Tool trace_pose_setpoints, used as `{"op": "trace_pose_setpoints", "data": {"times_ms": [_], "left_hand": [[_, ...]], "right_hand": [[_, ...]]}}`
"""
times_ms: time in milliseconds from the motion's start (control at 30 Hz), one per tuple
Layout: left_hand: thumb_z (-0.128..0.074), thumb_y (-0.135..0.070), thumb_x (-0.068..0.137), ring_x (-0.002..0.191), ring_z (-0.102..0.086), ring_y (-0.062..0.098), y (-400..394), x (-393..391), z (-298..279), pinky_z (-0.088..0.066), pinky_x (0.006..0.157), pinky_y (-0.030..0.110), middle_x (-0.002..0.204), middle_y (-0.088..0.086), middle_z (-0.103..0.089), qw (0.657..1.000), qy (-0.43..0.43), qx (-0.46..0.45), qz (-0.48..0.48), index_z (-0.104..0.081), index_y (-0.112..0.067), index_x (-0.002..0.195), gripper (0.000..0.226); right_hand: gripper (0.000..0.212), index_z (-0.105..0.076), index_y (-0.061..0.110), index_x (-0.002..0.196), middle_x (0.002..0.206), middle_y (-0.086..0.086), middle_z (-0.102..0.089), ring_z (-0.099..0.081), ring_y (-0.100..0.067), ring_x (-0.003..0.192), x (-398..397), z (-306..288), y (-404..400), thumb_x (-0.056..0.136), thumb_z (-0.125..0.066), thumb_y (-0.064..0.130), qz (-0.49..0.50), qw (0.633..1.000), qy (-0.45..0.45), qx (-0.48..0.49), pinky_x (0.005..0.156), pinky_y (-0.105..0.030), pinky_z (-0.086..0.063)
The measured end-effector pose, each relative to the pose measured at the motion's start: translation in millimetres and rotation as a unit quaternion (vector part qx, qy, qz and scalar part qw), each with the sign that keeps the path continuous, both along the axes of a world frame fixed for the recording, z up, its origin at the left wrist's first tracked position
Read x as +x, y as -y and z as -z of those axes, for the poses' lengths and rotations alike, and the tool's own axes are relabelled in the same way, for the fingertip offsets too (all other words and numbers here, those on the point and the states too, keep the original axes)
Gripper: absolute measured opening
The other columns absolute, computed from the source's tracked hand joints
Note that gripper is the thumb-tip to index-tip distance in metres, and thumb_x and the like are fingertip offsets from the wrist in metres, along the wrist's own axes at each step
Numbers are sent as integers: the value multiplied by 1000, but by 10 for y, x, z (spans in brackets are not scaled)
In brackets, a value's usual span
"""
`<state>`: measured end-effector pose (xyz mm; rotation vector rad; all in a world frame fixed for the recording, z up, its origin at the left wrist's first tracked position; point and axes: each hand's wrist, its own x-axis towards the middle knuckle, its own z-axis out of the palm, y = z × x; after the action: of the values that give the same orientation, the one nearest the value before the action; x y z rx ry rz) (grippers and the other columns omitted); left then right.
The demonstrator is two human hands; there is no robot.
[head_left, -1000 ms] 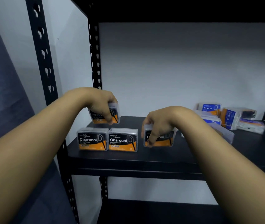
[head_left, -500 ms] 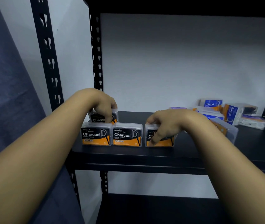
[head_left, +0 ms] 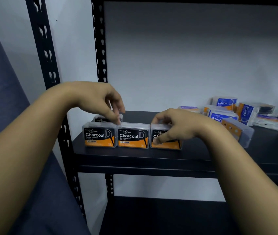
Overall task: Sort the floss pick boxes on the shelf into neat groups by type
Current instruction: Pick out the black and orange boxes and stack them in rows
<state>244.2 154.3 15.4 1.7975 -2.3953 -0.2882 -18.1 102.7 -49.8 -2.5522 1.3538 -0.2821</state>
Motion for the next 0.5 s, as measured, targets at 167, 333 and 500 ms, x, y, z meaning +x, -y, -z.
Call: {"op": "trace_pose_setpoints", "data": {"times_ms": [167,333,500], "left_hand": [[-95,-41,62,101,-71,3,79,29,99,-53,88,24,102,-22,-75,999,34,42,-5,-73,-37,112,55],[-96,-33,64,96,-72,2,166,46,207,-55,88,23,97,-18,-78,998,37,51,4,-75,-32,112,52],[-94,-32,67,91,-73,3,209,58,278,-56,85,24,95,-16,-79,998,29,43,28,-77,-33,109,45]], "right_hand": [[47,-69,45,114,107,11,-69,-64,-9,94,32,6,43,72,-86,54,-31,998,48,1,84,-32,-56],[48,-73,41,114,102,13,-76,-70,-7,97,91,-28,78,70,-90,48,-60,996,67,-5,91,-39,-59],[49,-74,36,117,100,10,-79,-74,-11,95,64,-31,111,71,-94,34,-90,991,94,23,92,-42,-60]]}}
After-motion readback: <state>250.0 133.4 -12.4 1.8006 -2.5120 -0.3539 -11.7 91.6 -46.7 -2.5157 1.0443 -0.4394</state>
